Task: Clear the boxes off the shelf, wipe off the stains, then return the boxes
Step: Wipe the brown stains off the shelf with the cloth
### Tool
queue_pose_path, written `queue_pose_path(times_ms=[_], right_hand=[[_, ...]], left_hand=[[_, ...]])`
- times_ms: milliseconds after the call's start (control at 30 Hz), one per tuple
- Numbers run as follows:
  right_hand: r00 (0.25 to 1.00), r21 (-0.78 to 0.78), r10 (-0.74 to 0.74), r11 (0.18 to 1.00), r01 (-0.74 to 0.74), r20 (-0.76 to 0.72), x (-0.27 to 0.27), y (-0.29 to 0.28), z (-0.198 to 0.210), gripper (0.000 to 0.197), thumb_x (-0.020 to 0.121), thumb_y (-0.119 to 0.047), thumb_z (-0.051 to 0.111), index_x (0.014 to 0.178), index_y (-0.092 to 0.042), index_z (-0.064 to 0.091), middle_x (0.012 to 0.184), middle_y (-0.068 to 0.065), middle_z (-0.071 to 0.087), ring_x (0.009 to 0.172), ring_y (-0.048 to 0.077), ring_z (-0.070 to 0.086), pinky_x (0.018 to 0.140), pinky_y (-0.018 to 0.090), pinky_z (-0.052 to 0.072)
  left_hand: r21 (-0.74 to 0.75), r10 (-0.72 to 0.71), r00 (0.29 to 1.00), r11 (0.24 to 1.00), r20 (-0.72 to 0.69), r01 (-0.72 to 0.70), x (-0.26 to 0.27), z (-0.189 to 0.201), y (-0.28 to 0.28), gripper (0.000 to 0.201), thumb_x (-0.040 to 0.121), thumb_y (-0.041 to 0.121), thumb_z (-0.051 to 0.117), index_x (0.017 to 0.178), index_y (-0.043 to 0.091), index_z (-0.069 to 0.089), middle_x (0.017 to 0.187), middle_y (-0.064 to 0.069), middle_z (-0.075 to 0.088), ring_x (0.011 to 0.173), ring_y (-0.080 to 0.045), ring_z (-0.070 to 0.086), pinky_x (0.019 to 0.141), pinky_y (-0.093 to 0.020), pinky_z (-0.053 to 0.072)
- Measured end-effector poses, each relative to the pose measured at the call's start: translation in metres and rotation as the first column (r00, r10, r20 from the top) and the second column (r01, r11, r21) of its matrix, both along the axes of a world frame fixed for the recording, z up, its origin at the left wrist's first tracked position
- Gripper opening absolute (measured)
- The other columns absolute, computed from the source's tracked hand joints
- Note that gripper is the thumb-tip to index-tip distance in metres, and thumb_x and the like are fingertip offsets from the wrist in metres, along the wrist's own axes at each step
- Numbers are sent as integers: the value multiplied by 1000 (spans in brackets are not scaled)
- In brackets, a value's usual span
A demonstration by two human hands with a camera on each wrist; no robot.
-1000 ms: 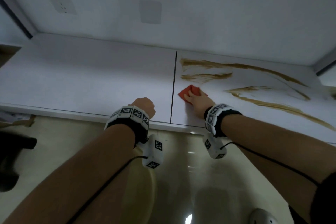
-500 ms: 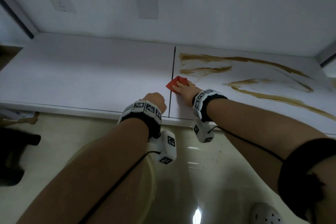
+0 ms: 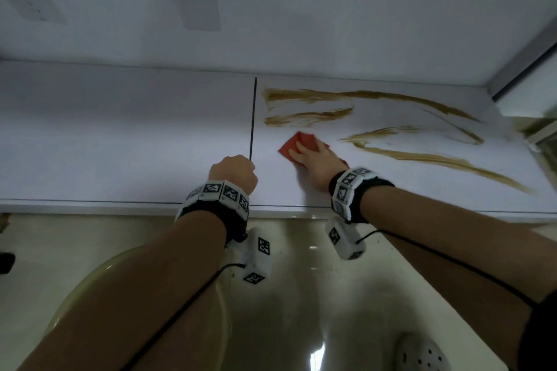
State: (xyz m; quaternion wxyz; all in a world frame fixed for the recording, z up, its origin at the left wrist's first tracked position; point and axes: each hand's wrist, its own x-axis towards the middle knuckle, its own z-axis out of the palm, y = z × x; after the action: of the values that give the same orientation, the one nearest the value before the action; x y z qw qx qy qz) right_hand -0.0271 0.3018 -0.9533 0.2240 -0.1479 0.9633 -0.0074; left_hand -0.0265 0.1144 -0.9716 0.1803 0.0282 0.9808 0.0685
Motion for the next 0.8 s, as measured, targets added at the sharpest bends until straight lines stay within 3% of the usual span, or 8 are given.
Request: queue_pose_path(times_ms=[167,367,500,600,700,800], right_hand=[[989,-75,140,988,-136,56,-11,-44,-5,64,95,-10,39,151,-32,14,160,-6,0,147,29,-7,119,52,6],[994,13,109,994,-109,16,-51,-33,-8,65,98,-12,44,151,-28,11,160,2,1,146,33,0,119,41,4],[999,95,-35,995,34,6,-62,10,-11,70,96,-20,49,151,-26,6,160,4,2,146,34,1,119,44,8],[997,138,-83,987,83,-4,-50,32,-5,71,95,-18,46,152,-22,3,160,7,2,146,34,2,119,43,10],[999,110,-30,993,31,-15,-18,20,-4,63,97,-18,41,151,-24,10,159,5,6,143,42,3,117,51,15],[997,58,69,996,-70,23,-4,-8,-7,66,95,-10,41,151,-28,10,160,0,3,144,41,-2,116,55,15]], left_hand=[[-6,60,998,998,-8,-60,-1,2,0,33,87,13,42,107,20,69,112,-1,65,102,-23,61,74,-25,41],[45,126,992,991,3,-126,2,3,3,33,90,15,43,113,17,66,118,-2,64,108,-22,60,85,-27,45],[88,130,991,987,24,-131,2,3,5,30,85,8,44,103,13,67,113,-2,66,102,-23,61,82,-27,46],[93,138,990,986,14,-139,2,3,6,34,85,9,44,105,16,69,111,-2,66,102,-23,61,81,-26,44],[100,119,993,988,6,-119,3,1,3,33,84,9,43,104,18,69,112,-1,66,102,-23,61,78,-25,42],[99,104,995,990,-9,-103,8,0,1,32,84,9,43,102,17,68,113,-2,66,103,-24,61,82,-26,43]])
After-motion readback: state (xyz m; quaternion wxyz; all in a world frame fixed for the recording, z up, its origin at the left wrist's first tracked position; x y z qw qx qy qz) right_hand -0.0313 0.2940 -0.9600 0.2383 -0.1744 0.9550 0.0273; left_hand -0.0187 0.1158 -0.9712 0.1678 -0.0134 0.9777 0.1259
